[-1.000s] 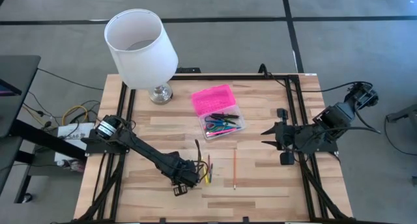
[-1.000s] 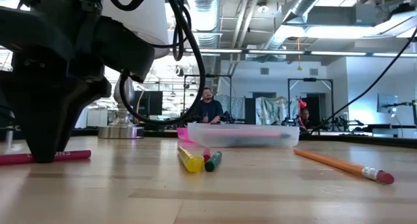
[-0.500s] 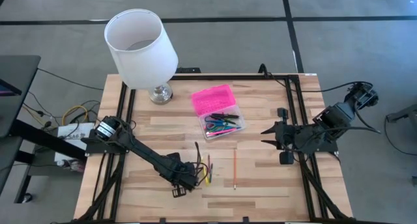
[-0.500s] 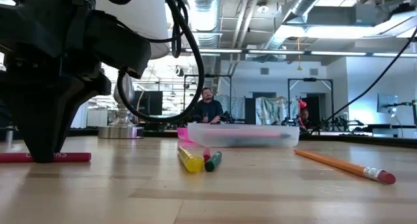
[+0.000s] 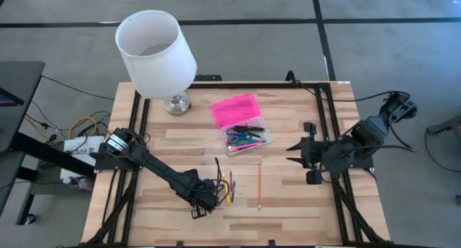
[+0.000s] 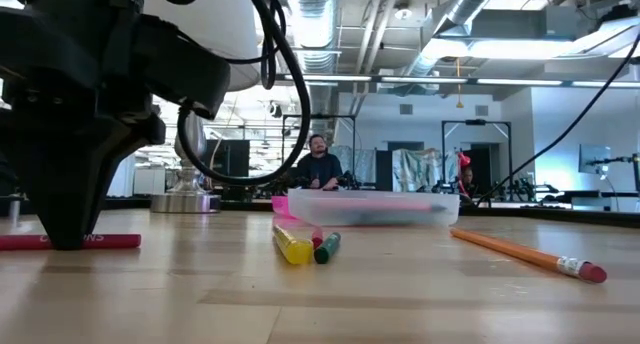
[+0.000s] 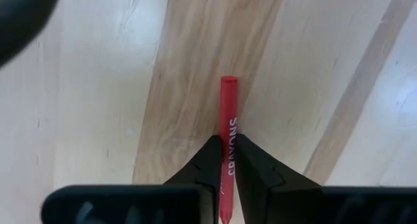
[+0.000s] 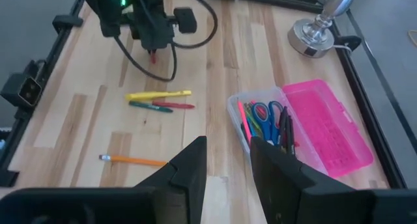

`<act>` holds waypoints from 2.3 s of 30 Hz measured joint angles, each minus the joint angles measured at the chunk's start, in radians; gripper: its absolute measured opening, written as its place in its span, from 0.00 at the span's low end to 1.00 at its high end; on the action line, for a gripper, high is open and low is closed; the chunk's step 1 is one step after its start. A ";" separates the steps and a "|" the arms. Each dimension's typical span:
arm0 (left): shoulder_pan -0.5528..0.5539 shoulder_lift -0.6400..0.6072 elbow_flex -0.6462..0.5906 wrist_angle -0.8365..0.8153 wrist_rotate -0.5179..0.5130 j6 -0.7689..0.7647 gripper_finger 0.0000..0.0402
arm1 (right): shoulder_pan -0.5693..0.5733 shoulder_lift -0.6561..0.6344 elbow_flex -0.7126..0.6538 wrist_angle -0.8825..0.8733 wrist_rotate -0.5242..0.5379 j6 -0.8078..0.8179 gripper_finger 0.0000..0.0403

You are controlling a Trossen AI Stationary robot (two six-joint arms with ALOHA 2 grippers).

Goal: Pick & place school supplies into a supply box
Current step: Put the left red crayon into the pink supply box

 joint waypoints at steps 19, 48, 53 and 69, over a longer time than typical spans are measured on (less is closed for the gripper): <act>0.001 -0.002 0.008 -0.019 -0.014 0.097 0.04 | 0.005 0.003 0.000 0.097 0.001 0.018 0.27; 0.437 0.000 0.301 0.010 -0.138 0.408 0.04 | 0.001 0.003 0.000 0.095 0.008 0.024 0.27; 0.538 0.000 0.301 0.155 -0.105 0.493 0.04 | 0.001 0.003 0.000 0.095 0.008 0.024 0.27; 0.616 0.107 0.302 0.227 -0.040 0.577 0.12 | -0.044 0.002 0.000 0.071 0.004 0.024 0.27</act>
